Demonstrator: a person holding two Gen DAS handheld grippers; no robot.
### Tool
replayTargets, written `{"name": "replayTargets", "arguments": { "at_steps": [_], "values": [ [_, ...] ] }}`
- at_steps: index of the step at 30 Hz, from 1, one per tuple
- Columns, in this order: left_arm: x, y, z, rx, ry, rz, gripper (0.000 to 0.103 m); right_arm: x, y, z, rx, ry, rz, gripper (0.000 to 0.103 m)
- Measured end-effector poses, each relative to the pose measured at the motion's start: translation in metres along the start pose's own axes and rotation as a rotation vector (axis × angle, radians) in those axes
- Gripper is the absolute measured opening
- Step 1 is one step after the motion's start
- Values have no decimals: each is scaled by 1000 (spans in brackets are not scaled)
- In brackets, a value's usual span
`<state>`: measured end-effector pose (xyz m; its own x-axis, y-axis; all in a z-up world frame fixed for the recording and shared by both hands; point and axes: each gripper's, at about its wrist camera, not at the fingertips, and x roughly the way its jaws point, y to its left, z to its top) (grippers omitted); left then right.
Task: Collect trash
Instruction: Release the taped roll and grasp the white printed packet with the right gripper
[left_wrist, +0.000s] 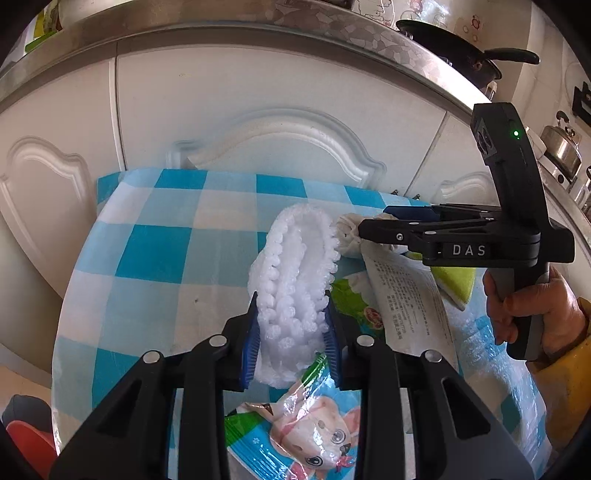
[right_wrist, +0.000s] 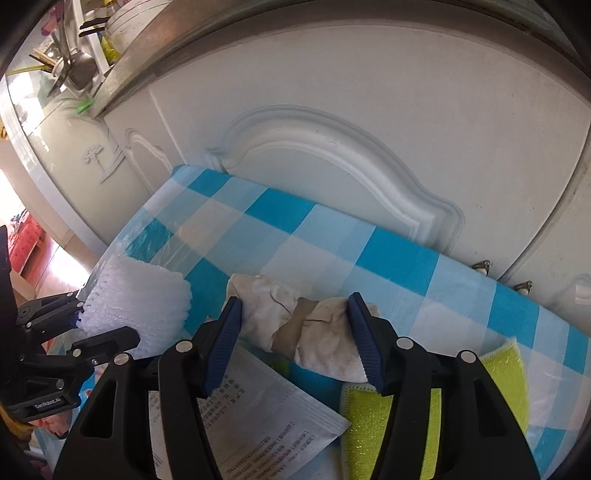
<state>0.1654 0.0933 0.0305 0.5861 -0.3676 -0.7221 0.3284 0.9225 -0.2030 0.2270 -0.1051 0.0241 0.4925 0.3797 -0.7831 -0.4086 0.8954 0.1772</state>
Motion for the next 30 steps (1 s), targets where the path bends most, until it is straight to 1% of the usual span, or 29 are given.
{"name": "replayTargets", "arguments": {
  "at_steps": [3, 7, 15, 18, 21, 23, 25, 27, 30],
  "values": [
    [-8, -4, -10, 1, 9, -11, 32, -10, 10, -17, 6, 0, 32, 59],
    [-25, -9, -31, -2, 21, -31, 32, -27, 31, -46, -7, -7, 53, 59],
    [-76, -22, -92, -41, 48, -87, 32, -61, 84, -113, -38, -21, 87, 59],
    [-93, -29, -114, -42, 48, -88, 32, -74, 102, -137, -39, -32, 90, 61],
    [-109, -30, -132, -58, 40, -94, 32, -89, 113, -155, -27, -51, 103, 67],
    [-115, -26, -138, -81, 23, -91, 32, -103, 115, -166, -4, -93, 85, 84],
    [-120, -21, -141, -107, 6, -83, 32, -117, 114, -176, 34, -125, 52, 90],
    [-125, -15, -141, -120, -23, -61, 32, -130, 113, -189, 60, -138, 20, 91],
    [-134, -9, -137, -129, -73, -47, 32, -145, 119, -211, 53, -147, -38, 93]
  ]
}}
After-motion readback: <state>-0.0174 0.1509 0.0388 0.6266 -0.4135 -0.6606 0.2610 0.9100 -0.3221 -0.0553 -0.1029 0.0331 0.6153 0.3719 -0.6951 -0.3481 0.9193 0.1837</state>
